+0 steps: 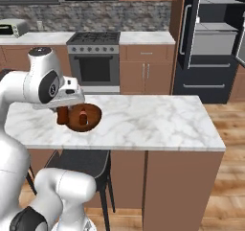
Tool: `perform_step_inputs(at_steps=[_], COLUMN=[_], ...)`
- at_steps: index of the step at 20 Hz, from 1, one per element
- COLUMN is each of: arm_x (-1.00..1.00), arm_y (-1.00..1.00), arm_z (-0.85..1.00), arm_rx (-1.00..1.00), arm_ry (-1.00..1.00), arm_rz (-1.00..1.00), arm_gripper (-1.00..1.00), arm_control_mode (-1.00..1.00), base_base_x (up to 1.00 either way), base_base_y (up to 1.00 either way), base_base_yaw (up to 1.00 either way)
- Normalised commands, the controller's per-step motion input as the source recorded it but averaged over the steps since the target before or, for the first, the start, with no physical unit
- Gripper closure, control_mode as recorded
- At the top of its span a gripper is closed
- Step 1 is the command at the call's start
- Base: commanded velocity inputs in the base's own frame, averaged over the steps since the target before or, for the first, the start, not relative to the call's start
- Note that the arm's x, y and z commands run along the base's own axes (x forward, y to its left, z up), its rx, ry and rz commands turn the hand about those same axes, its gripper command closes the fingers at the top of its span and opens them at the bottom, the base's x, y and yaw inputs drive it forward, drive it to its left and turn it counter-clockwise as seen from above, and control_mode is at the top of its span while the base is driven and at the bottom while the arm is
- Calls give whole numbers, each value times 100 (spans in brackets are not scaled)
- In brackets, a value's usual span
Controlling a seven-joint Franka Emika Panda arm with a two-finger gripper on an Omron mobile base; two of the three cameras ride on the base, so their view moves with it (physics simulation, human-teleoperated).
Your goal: Open the fridge, grab two sodas, and place both sodas inside the bowl with ice on the dining counter.
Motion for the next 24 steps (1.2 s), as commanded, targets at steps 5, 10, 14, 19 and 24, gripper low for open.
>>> perform_step_inputs(at_steps=[5, 10, 14, 19, 24], arm_x=[75, 54, 31, 17, 16], arm_y=[11, 11, 2, 0, 3], arm_z=[-25, -31, -51, -45, -35], arm_rx=[-11, -17, -14, -6, 0], arm_ry=[16, 13, 7, 2, 2], arm_rz=[27, 31, 34, 33, 28], arm_gripper=[100, 100, 100, 100, 100], arm_control_mode=[-100, -100, -100, -100, -100], base_base_x=[0, 0, 0, 0, 0], base_base_y=[0, 0, 0, 0, 0], base_base_yaw=[0, 0, 0, 0, 0])
